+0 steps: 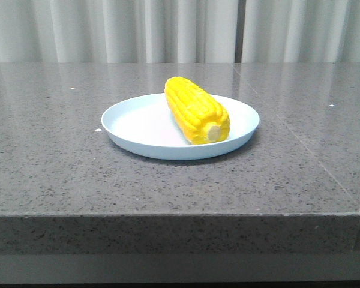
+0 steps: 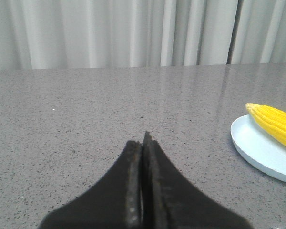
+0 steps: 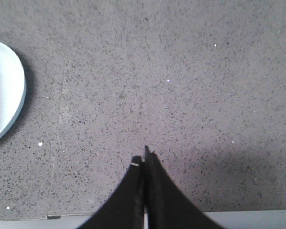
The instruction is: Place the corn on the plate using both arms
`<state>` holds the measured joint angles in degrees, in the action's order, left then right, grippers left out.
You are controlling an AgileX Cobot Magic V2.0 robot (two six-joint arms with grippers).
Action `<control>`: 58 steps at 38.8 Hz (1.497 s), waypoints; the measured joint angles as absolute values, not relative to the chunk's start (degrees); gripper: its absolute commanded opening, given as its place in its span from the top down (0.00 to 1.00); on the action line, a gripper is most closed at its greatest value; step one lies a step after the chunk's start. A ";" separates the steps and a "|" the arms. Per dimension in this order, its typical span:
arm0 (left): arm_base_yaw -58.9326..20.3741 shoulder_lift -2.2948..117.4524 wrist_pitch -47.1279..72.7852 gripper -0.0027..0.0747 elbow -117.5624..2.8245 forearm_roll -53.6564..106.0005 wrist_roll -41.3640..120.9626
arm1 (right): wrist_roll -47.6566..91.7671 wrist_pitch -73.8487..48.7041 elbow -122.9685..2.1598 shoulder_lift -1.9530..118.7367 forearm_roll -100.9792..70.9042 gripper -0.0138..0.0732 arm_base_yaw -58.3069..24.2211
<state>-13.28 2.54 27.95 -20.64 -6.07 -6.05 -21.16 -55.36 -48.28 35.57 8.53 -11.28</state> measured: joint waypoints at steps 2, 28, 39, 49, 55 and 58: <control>-13.28 2.54 27.95 0.99 -20.64 -6.07 -6.05 | -21.16 -52.39 -44.48 30.80 9.27 0.92 -11.28; -13.28 2.54 27.95 0.99 -20.64 -6.07 -6.05 | -21.04 -41.62 -26.62 4.56 11.17 0.92 -11.28; -13.28 2.54 27.95 0.99 -20.64 -6.07 -6.05 | -21.04 -41.49 -26.62 4.56 11.31 0.92 -11.28; -13.28 2.54 27.95 0.99 -20.64 -6.07 -6.05 | -21.04 -41.49 -26.62 4.56 11.33 0.92 -11.28; -13.28 2.54 27.95 0.99 -20.64 -6.07 -6.05 | -21.04 -41.49 -26.62 4.56 11.33 0.92 -11.28; -13.28 2.54 27.95 0.99 -20.64 -6.07 -6.05 | -21.04 -41.49 -26.62 4.56 11.33 0.92 -11.28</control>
<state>-13.28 2.54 27.95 -20.64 -6.07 -6.05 -21.04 -41.49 -26.62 4.56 11.33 -11.28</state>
